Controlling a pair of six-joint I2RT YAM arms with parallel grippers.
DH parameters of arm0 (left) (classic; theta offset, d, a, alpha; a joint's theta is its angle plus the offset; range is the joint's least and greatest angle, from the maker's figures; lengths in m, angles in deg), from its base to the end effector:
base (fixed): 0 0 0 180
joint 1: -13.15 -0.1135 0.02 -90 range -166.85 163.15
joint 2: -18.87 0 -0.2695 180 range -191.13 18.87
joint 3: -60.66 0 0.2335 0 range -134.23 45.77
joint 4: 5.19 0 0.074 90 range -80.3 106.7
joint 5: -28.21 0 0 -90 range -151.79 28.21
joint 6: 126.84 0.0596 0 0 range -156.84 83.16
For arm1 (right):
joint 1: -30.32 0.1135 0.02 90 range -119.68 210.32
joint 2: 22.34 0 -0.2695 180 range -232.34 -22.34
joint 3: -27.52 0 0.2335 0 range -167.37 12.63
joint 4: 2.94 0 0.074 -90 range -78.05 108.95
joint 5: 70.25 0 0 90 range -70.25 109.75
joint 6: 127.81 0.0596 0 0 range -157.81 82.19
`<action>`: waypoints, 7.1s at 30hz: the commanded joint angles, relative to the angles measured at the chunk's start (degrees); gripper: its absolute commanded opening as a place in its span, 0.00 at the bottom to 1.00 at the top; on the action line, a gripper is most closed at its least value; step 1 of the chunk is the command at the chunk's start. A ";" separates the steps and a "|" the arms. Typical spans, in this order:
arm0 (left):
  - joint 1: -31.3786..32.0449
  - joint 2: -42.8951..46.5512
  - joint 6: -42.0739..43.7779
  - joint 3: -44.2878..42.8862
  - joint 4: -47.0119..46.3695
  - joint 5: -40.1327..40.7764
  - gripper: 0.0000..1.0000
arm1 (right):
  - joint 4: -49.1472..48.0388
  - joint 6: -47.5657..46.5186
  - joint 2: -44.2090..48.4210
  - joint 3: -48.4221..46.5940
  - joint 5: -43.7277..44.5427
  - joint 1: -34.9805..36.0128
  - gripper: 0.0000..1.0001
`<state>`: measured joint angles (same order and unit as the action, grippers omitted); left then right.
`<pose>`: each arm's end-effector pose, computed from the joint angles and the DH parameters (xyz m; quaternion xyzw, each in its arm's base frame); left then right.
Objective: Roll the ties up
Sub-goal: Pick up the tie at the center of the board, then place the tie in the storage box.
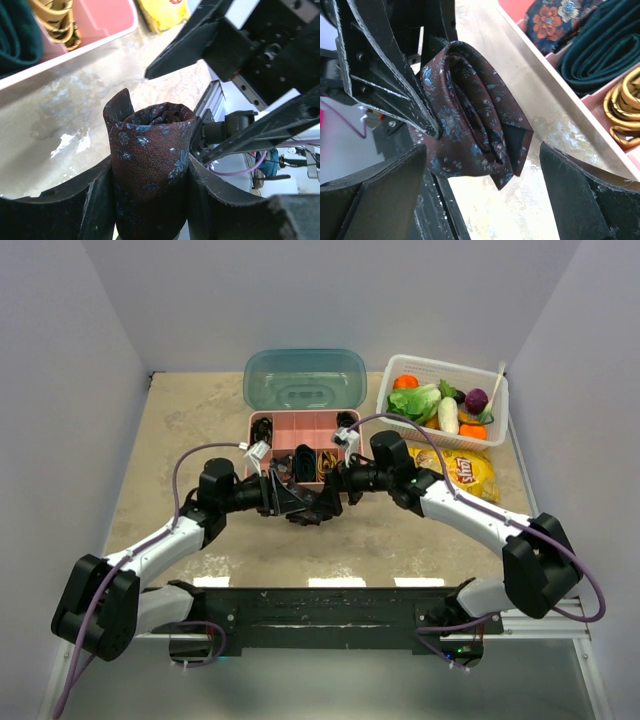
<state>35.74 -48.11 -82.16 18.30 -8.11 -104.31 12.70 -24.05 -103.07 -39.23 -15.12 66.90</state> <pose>0.2028 -0.1280 0.2207 0.0476 0.7962 -0.5411 0.2663 0.2286 0.2121 0.2623 -0.3108 0.7785 0.4384 0.3241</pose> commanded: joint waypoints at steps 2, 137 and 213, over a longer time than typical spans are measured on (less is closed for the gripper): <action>0.18 1.33 0.85 -3.03 -1.00 -4.58 0.53 | -4.70 -0.32 -1.53 -1.67 -7.74 -0.89 0.99; 1.32 4.14 11.48 -12.09 20.09 38.30 0.98 | 20.07 7.77 -23.77 -24.08 40.23 -6.96 0.08; 1.40 -6.50 12.54 -15.60 19.03 40.85 0.84 | 38.09 4.26 -22.46 -26.10 53.15 -5.64 0.84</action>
<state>36.97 -56.35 -71.47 2.89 13.64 -63.07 45.18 -18.49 -125.51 -65.43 37.77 61.83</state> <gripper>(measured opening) 0.836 0.822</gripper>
